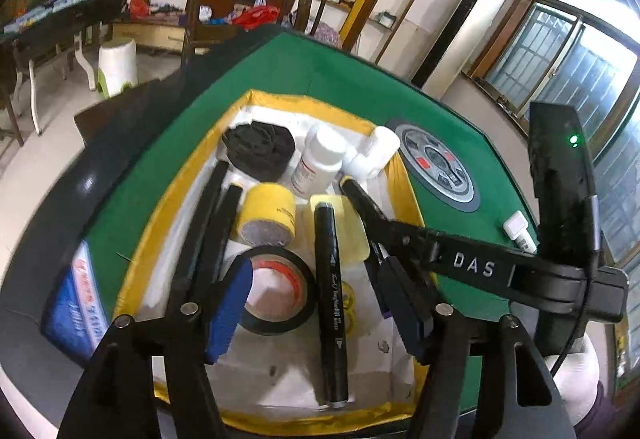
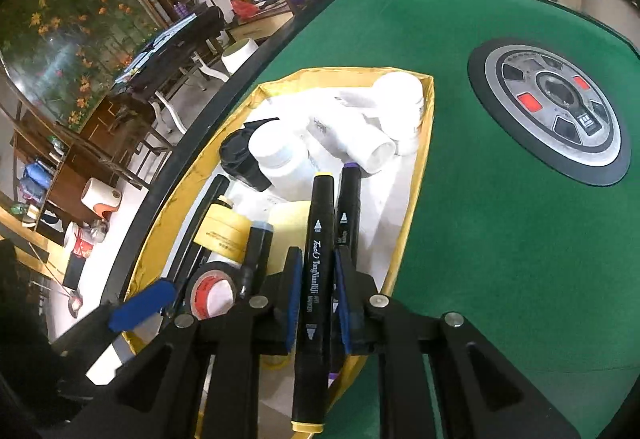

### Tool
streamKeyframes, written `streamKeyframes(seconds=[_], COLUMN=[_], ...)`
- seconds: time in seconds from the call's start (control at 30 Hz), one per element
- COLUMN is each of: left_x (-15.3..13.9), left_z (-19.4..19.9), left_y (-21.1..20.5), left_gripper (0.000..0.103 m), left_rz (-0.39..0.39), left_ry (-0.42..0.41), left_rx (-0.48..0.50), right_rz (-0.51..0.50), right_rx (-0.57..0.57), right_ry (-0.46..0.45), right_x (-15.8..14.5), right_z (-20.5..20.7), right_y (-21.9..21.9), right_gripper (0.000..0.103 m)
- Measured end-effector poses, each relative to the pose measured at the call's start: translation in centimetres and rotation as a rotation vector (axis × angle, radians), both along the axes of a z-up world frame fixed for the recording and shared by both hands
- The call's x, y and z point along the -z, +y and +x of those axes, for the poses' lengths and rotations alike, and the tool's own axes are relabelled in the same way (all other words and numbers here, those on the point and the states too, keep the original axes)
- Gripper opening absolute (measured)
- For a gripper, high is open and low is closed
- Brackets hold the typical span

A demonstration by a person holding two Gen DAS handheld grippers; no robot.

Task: Organize rigid objects
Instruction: 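Lower both markers into the tray and open both tools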

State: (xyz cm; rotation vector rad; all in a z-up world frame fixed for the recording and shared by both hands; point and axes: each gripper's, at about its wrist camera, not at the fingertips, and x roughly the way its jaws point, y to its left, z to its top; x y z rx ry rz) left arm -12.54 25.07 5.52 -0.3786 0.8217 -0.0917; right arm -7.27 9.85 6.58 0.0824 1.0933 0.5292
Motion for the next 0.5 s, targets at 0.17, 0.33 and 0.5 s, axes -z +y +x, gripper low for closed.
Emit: streamKeyframes(seconds=[0.17,0.33,0.5], left_x=[-0.8,-1.1,-1.9], left_z=[-0.7,-1.3,-1.8], left_y=[1.1,1.6,1.0], left_gripper=[0.074,0.074,0.079], left_rz=[0.038,0.045,0.073], left_ry=[-0.033,-0.035,-0.055], left_rx=[-0.047,-0.077,-0.090], right_rz=[0.031,0.007,-0.069], right_rx=[-0.035,-0.056,-0.048], right_ry=[0.017,-0.039,-0.172], right_x=[-0.2,-1.2,-2.9], right_z=[-0.8,-2.1,-3.8], right_y=[0.0,0.0,-0.7], right_gripper=[0.032,0.044,0.059])
